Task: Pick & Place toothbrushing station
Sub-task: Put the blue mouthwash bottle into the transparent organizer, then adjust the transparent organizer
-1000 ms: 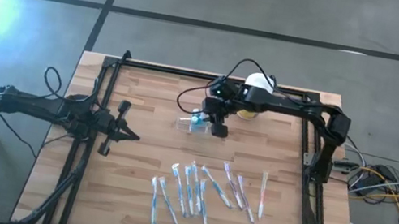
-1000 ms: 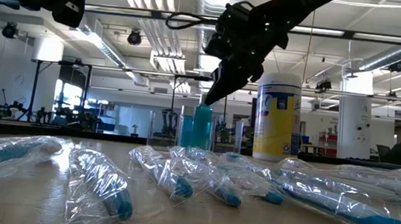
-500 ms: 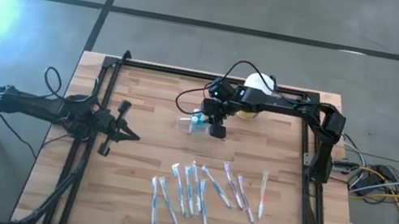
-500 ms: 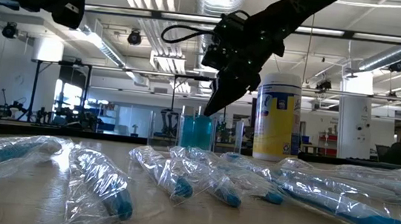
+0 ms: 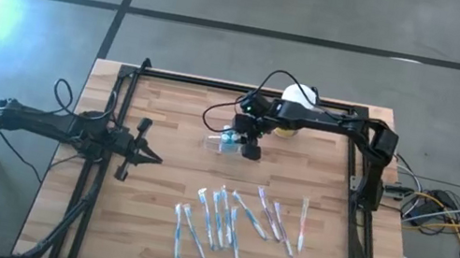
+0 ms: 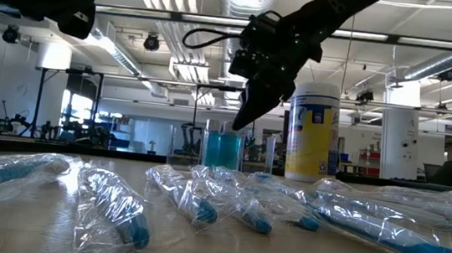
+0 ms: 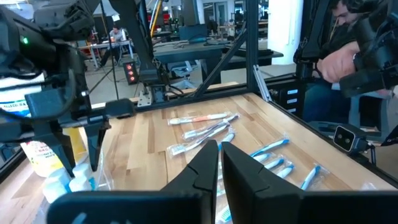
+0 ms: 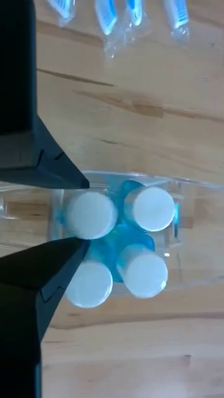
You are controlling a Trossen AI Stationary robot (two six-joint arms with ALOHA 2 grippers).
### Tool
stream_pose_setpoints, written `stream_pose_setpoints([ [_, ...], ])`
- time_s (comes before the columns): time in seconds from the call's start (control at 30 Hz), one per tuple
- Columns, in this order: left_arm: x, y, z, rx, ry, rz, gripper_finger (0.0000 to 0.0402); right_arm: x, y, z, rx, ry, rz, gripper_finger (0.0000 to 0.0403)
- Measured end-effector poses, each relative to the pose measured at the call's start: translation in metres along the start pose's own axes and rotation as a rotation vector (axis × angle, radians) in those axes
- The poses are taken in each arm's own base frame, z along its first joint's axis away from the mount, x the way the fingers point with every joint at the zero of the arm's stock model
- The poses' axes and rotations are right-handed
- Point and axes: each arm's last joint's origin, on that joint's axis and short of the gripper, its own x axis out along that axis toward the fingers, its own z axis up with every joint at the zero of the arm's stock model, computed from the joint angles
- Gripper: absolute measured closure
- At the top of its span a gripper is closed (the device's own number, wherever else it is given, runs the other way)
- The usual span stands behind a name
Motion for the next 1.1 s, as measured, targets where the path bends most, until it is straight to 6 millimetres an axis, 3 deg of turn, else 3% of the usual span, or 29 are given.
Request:
stream_pose_setpoints([
  [0.23, 0.000, 0.000, 0.000, -0.020, -0.001, 0.001, 0.0379, -0.012, 0.001, 0.004, 0.056, -0.001, -0.036, 0.0225],
  [0.4, 0.001, 0.002, -0.004, -0.142, 0.031, 0.088, 0.0391, -0.032, 0.007, 0.012, 0.093, 0.000, -0.031, 0.0222],
  [0.6, 0.009, 0.005, -0.023, -0.236, 0.155, 0.216, 0.0396, -0.059, 0.041, 0.019, 0.043, -0.043, -0.107, 0.0270],
  [0.87, 0.017, 0.010, -0.060, -0.360, 0.223, 0.491, 0.0399, -0.060, 0.082, -0.011, 0.170, -0.189, -0.277, 0.0385],
  [1.1, 0.020, 0.010, -0.069, -0.439, 0.272, 0.518, 0.0396, -0.063, 0.092, -0.040, 0.233, -0.279, -0.330, 0.0393],
])
